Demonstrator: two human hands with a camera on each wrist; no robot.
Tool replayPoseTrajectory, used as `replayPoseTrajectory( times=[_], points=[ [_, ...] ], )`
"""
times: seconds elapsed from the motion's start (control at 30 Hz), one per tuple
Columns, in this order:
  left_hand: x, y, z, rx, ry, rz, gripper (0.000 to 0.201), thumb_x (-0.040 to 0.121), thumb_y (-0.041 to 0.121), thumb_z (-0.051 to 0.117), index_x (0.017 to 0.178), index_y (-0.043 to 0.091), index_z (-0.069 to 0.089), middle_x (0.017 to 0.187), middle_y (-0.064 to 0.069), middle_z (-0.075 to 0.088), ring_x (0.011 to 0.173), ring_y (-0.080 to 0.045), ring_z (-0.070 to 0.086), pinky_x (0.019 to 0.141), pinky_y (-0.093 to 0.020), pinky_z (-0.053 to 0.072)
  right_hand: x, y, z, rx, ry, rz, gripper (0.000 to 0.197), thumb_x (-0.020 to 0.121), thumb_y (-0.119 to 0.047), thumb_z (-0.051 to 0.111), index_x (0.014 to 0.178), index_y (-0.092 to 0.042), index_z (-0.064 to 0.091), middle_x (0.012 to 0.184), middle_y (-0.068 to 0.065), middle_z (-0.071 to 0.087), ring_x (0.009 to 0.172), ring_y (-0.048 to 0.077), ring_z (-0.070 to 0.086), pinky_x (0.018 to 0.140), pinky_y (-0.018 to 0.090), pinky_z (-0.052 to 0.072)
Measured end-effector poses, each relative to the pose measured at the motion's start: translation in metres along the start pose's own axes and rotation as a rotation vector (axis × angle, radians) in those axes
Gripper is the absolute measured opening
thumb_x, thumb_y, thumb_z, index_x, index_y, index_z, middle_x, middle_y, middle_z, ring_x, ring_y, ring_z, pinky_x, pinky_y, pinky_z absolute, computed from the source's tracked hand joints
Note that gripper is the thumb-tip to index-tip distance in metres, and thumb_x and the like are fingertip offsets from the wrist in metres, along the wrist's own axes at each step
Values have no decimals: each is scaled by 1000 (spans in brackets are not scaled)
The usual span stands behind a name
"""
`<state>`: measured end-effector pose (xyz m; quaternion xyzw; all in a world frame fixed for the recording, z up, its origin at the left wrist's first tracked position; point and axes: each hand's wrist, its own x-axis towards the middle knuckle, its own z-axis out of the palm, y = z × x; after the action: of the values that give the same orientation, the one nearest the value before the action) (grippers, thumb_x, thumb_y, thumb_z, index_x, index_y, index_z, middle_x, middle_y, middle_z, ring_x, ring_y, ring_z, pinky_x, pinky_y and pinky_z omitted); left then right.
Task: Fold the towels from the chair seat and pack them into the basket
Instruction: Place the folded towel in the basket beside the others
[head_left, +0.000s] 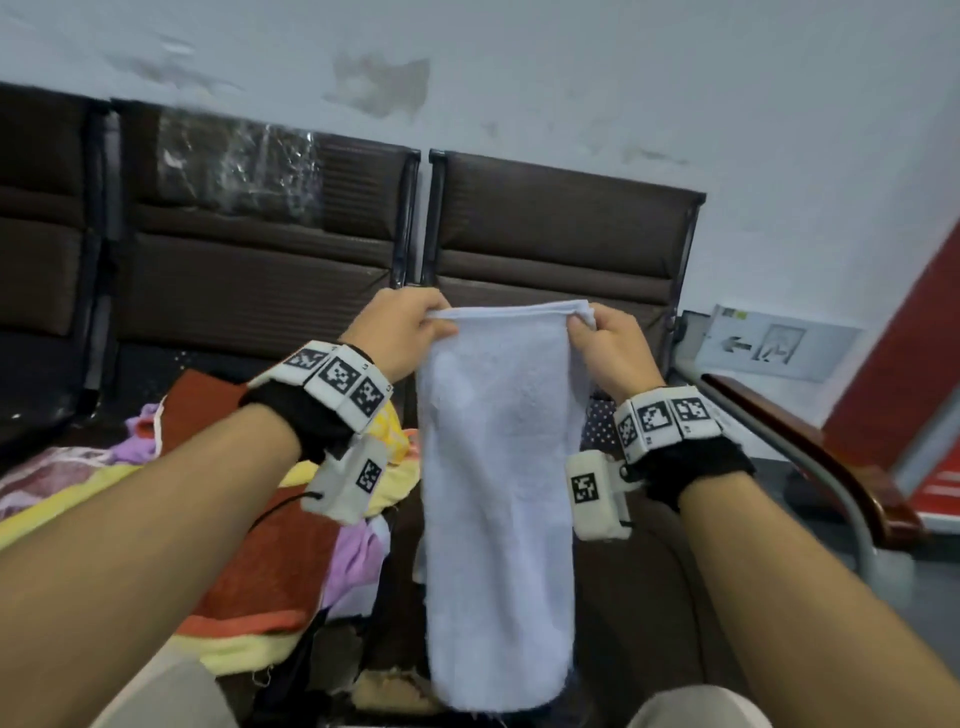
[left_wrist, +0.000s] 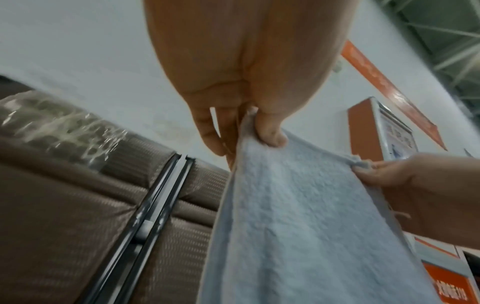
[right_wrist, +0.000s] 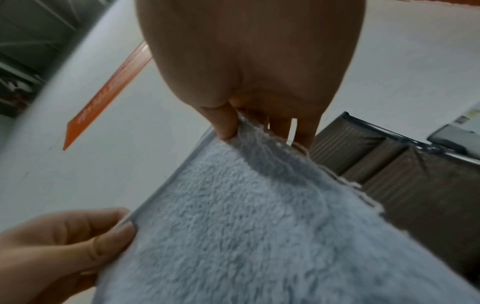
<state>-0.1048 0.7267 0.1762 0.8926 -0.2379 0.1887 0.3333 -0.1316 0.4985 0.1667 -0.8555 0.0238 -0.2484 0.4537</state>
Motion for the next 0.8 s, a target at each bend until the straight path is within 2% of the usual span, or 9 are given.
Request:
replayPoseTrajectory(
  times=[0.07,0.13,0.2,0.3,0.37,0.43,0.5,0.63,0.8],
  points=[
    [10,11,-1,2,85,25,17,90,21,57,99,9,66,103,-14,67,102,-29,58,78,-29,38,12,-7,-4,64,55,-38,26,93,-20,49,86,2,60,87,15,67,80,18,54,74,33,42],
    [12,17,-2,-19,146,46,17,91,21,56,98,8,65,100,-13,67,99,-29,58,74,-26,33,12,-9,-6,161,88,-85,27,92,-19,48,95,4,61,99,23,66,83,16,54,76,34,43],
    [3,20,1,-72,176,52,17,90,21,58,96,7,66,95,-12,68,93,-26,59,69,-21,30,0,-3,-5,228,83,-108,24,92,-18,47,93,0,63,96,17,67,86,14,54,79,34,43],
    [-28,17,14,-194,157,7,12,88,21,61,93,10,66,85,-4,65,84,-18,58,65,-19,31,-38,17,3,265,68,-51,23,94,-15,48,87,-22,69,89,-9,68,84,3,58,77,25,45],
    [-57,11,29,-238,99,-26,10,89,20,61,91,12,65,83,-1,64,80,-15,56,64,-20,32,-69,35,11,230,57,9,22,94,-14,49,86,-20,68,88,-7,69,83,3,60,76,28,47],
    [-89,4,45,-252,0,-50,8,90,18,59,91,11,64,84,-1,65,81,-14,56,64,-21,32,-100,55,18,167,16,84,19,94,-14,49,90,-8,66,93,10,69,89,18,62,84,40,48],
    [-121,-3,58,-256,-115,-57,8,90,15,60,90,9,64,87,-1,65,86,-16,57,67,-23,33,-133,74,18,95,-67,173,21,94,-17,49,94,-2,64,96,17,68,95,29,62,91,50,48],
    [-169,-14,78,-290,-327,-82,5,92,14,57,92,12,61,91,-2,63,88,-16,56,66,-24,33,-184,99,10,-36,-246,279,26,95,-27,48,100,-9,67,98,6,71,98,25,63,91,48,48],
    [-187,-24,107,-284,-492,-209,16,95,10,43,103,11,57,100,-4,63,93,-19,57,71,-26,37,-201,117,17,-138,-298,337,27,96,-27,46,100,-8,64,98,10,68,96,27,62,88,45,50]
  ],
)
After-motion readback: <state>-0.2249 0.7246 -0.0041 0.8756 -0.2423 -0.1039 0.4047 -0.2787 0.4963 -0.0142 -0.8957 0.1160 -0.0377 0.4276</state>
